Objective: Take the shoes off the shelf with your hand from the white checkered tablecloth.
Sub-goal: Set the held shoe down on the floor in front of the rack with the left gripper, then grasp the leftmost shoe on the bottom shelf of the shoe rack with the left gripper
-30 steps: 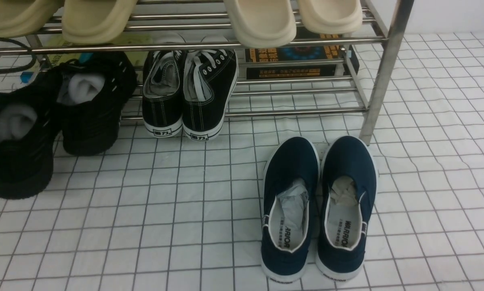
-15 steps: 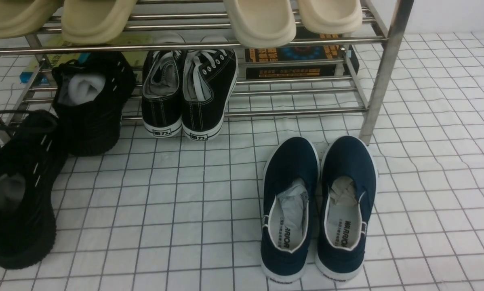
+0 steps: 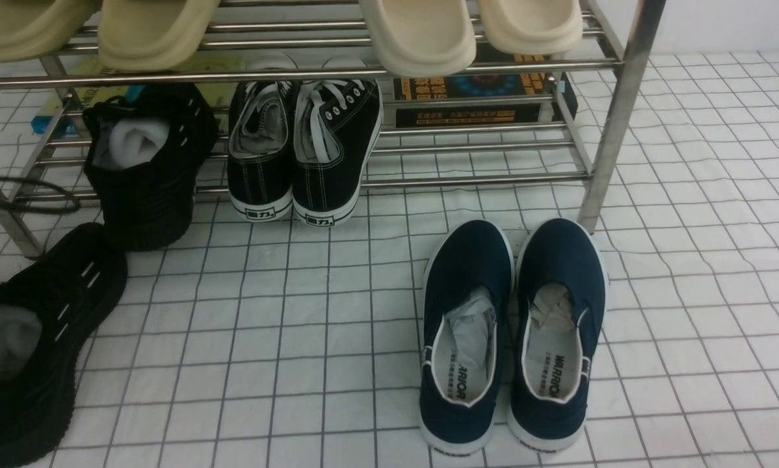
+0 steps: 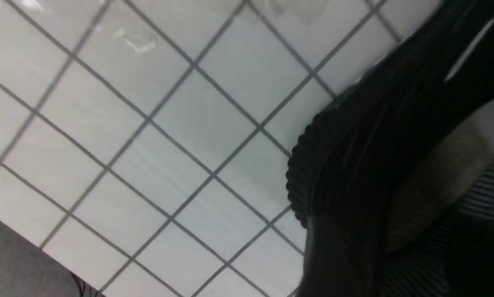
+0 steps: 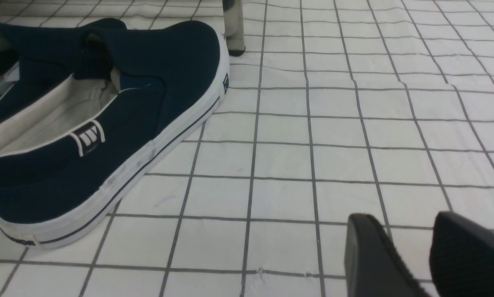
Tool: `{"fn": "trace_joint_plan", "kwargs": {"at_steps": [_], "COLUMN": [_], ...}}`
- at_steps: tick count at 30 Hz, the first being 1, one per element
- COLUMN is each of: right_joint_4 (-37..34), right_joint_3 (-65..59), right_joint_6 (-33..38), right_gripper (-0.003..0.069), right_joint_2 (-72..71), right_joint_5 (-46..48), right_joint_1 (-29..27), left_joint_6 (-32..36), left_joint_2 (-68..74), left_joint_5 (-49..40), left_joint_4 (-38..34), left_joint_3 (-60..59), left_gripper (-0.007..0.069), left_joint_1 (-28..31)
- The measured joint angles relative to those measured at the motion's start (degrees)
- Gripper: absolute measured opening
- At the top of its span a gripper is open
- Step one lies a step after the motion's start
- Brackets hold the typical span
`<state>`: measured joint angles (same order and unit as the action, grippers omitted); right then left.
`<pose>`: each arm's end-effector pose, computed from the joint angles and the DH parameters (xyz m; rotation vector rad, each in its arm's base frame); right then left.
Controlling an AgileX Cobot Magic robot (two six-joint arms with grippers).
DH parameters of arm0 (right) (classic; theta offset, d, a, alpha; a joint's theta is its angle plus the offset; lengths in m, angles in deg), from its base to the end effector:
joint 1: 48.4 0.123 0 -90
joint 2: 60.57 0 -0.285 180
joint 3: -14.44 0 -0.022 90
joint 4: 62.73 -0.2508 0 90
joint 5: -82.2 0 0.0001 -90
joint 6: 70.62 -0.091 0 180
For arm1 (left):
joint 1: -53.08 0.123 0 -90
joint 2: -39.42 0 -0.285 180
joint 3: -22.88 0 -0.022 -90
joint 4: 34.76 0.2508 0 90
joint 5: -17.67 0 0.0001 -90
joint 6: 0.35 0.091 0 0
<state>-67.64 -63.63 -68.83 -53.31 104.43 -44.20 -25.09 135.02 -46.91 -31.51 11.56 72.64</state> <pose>0.0518 0.0068 0.1739 -0.0459 1.8768 0.1139 0.2694 0.1007 0.2648 -1.0989 2.7810 0.0692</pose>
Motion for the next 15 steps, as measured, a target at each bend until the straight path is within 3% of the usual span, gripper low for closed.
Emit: {"fn": "trace_joint_plan", "kwargs": {"at_steps": [3, 6, 15], "right_joint_4": [0.0, 0.0, 0.0], "right_joint_3": [0.0, 0.0, 0.0], "right_joint_6": [0.0, 0.0, 0.0], "right_gripper": [0.0239, 0.0239, 0.0239], "right_joint_2": [0.0, 0.0, 0.0], "right_joint_5": [0.0, 0.0, 0.0], "right_joint_1": [0.0, 0.0, 0.0], "left_joint_6": [0.0, 2.2, 4.4], "left_joint_2": [-0.6, -1.0, 5.0], "left_joint_5": [-1.3, -1.1, 12.5], "left_joint_4": [-1.2, -7.1, -11.3], "left_joint_3": [5.3, 12.5, 16.1], "left_gripper": [0.0461, 0.0478, 0.0483], "left_joint_1": [0.0, -1.2, -12.3]}}
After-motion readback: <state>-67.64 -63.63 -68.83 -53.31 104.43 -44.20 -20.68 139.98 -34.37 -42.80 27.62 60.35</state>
